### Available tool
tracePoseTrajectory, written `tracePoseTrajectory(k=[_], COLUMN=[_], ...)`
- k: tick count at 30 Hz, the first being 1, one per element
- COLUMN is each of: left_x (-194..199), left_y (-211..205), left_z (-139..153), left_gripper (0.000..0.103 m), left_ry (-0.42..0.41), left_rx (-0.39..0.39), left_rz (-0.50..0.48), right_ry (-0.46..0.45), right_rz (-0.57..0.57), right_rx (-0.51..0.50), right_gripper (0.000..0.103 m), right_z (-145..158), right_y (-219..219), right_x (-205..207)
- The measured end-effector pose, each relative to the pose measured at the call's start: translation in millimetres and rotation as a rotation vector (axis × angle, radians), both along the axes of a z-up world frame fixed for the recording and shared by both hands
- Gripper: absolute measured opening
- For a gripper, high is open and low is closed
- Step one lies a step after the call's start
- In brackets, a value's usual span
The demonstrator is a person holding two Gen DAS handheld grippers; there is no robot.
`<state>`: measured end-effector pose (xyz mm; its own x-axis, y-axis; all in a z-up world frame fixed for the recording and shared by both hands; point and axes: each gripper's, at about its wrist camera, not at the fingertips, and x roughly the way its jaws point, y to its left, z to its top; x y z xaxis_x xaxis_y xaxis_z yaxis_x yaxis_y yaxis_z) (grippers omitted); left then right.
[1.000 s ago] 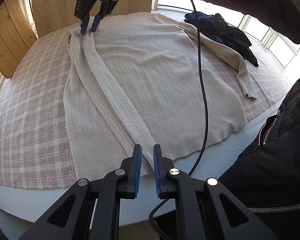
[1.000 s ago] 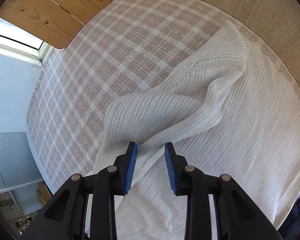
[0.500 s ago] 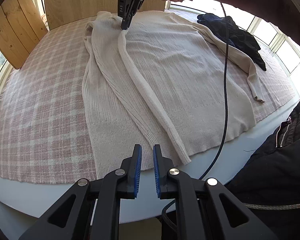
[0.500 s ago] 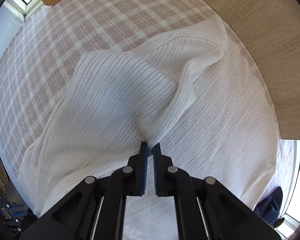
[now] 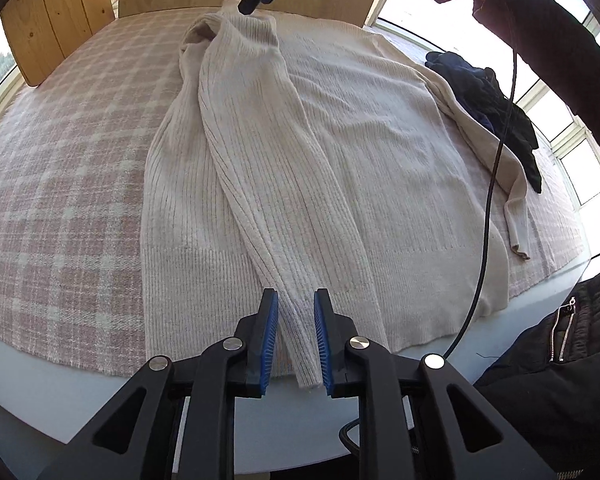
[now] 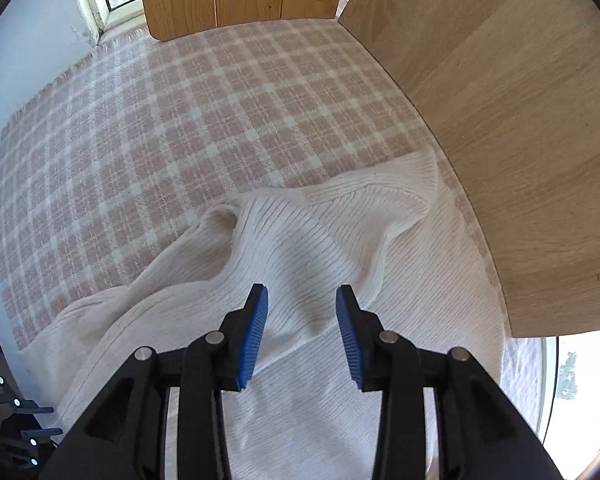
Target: Fold clothes
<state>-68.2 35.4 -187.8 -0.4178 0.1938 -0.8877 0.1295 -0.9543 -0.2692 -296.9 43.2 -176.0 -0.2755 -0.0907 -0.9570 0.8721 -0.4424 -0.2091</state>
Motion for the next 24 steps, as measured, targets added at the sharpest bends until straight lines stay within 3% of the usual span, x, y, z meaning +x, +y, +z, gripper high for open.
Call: tracePoseTrajectory(k=[3,4,8,10,13,17,19,20,21,24], left_x=[5.1,5.9,8.0,13.6,19.8,14.8,12.3,11.8,11.4,12.0], left_y=[-28.8,-37.2,-58.1,-66.3,-70.1,-64.5,-62.7,-62.9,-63.1,-65.1], left_z=[3.7,3.3,-5.8,-7.7,-11.4,-19.9,-20.7,-21.4,-22.1,-22.5], left_gripper=[0.018,0.018,0.025,0.026,0.036,0.037,0.032,0.011,0.006,0.007], left_ry=[0.014,0.008,-0.049,-0.050,-0.058,-0.079,-0.071,-0.065,-0.059,-0.045], left_rx=[-0.015,-0.020,-0.050,-0.025,-0.004,-0.020,-0.018,-0.011,-0.004,0.018], left_rz=[0.092,0.110,0.129,0.152,0.159,0.123,0.103,0.099,0.095,0.100], right_ry=[-0.032,-0.004,0.070,0.079,0.077,0.047,0.026,0.020,0.015,0.005], right_rz=[0.050,0.077,0.161,0.180,0.177,0.166,0.152,0.148,0.146,0.139], right_rx=[0.023,0.066,0.193,0.224,0.248,0.246,0.229,0.219,0.207,0.183], right_gripper=[0.035,0.035,0.035,0.035,0.035,0.035,0.035,0.035,0.035,0.035], right_z=[-2.0,-7.7,-26.6,-32.5,-40.6,-48.9,-57.2,-57.0,-56.1,-53.2], right_y=[-24.2,-32.4,-55.6,-60.0,-63.4,-67.1,-67.4,-67.5,-66.9,-64.8], right_x=[-13.1,-14.2,-12.9,-10.1,-12.3,-20.5,-35.7,-39.6,-43.0,-50.6])
